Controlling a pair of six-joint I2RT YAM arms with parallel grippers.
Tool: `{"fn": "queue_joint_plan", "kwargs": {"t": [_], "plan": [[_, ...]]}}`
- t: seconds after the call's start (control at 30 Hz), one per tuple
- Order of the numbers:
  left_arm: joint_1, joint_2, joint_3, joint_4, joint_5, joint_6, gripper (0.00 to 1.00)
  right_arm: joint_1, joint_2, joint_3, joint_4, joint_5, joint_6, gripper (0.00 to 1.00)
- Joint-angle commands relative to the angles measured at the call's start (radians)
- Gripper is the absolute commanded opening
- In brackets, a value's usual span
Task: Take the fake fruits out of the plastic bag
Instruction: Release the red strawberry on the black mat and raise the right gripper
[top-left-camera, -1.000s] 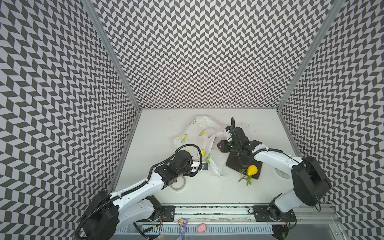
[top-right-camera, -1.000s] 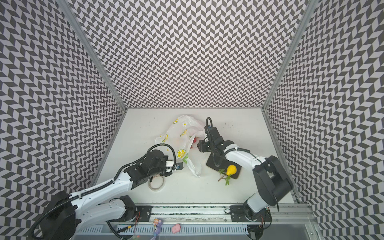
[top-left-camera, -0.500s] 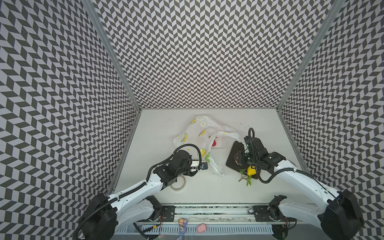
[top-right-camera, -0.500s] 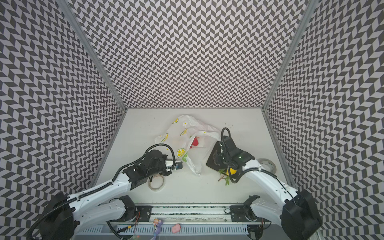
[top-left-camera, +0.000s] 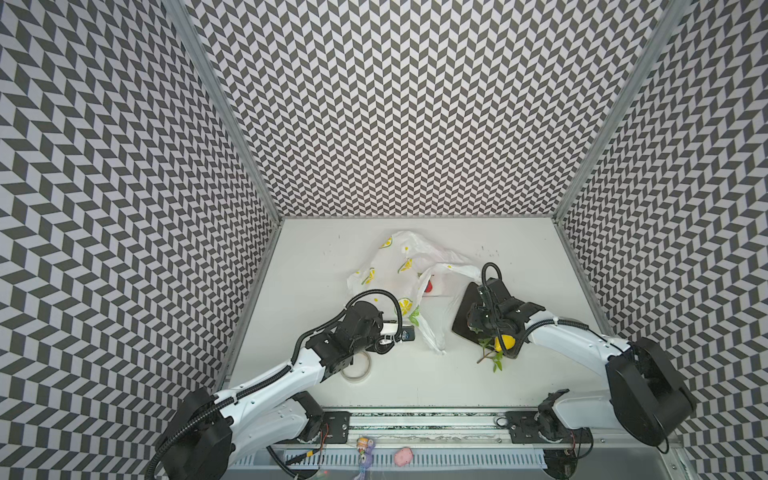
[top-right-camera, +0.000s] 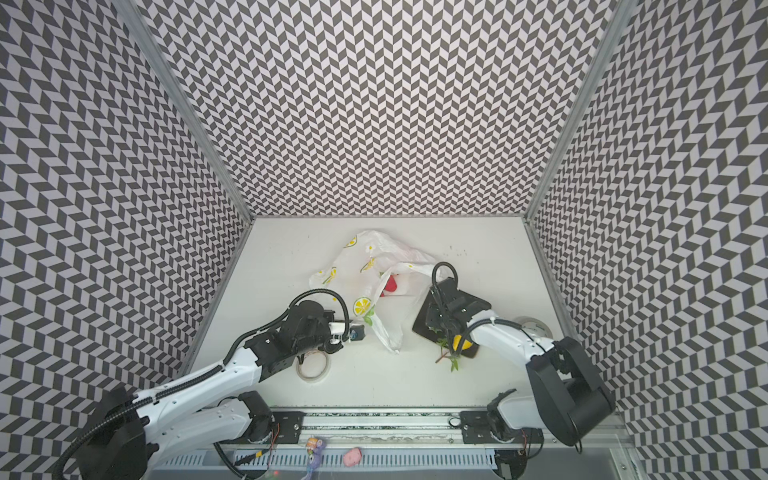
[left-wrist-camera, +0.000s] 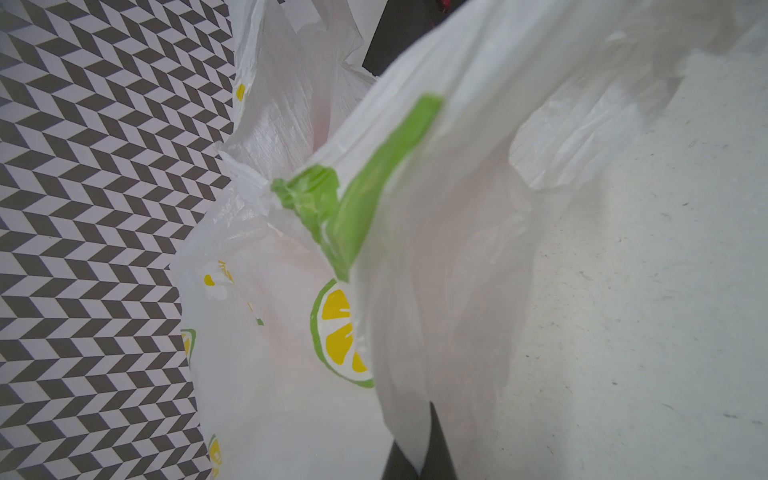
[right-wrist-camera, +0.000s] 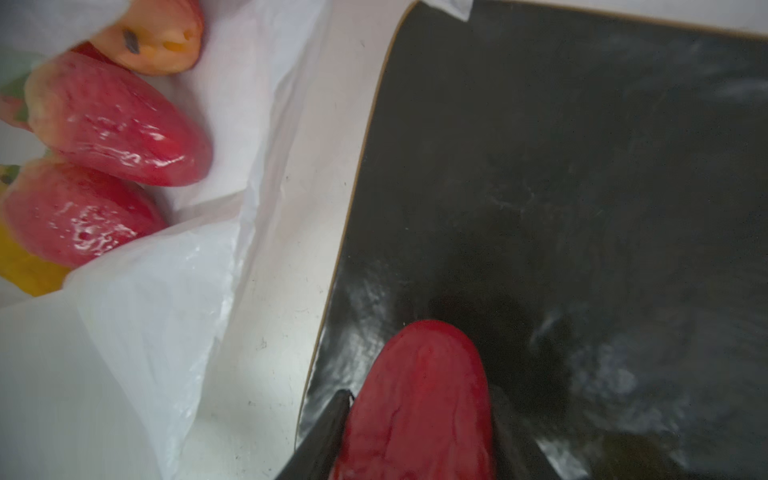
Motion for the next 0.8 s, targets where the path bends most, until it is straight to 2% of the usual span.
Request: {"fn": "queue_joint_plan", "kwargs": {"t": [0.0, 0.17, 0.3, 0.4, 0.53, 0.63, 0.77], "plan": [[0.006, -0.017, -0.008, 0.005, 0.018, 0.018, 0.00, 0.000, 0.014, -0.023, 0.078, -0.013, 0.023, 0.50], [0.006, -0.026, -0.020, 0.015, 0.009, 0.014, 0.00, -0.001, 0.019, -0.024, 0.069, -0.044, -0.007, 0.71], [0.006, -0.034, -0.030, 0.020, 0.007, 0.014, 0.00, -0.002, -0.028, -0.003, 0.024, -0.023, -0.029, 0.80], [0.005, -0.037, -0.030, 0.016, 0.002, 0.019, 0.00, -0.002, -0.119, 0.035, -0.016, -0.003, -0.064, 0.81], [0.018, -0.036, -0.030, 0.024, 0.013, 0.015, 0.00, 0.011, -0.209, 0.040, 0.083, -0.058, -0.227, 0.78], [0.020, -0.032, -0.027, 0.034, 0.016, 0.002, 0.00, 0.054, -0.157, 0.047, 0.205, -0.113, -0.393, 0.76], [0.020, -0.027, -0.016, 0.028, 0.008, -0.014, 0.00, 0.094, -0.004, 0.137, 0.290, -0.135, -0.613, 0.73]]}}
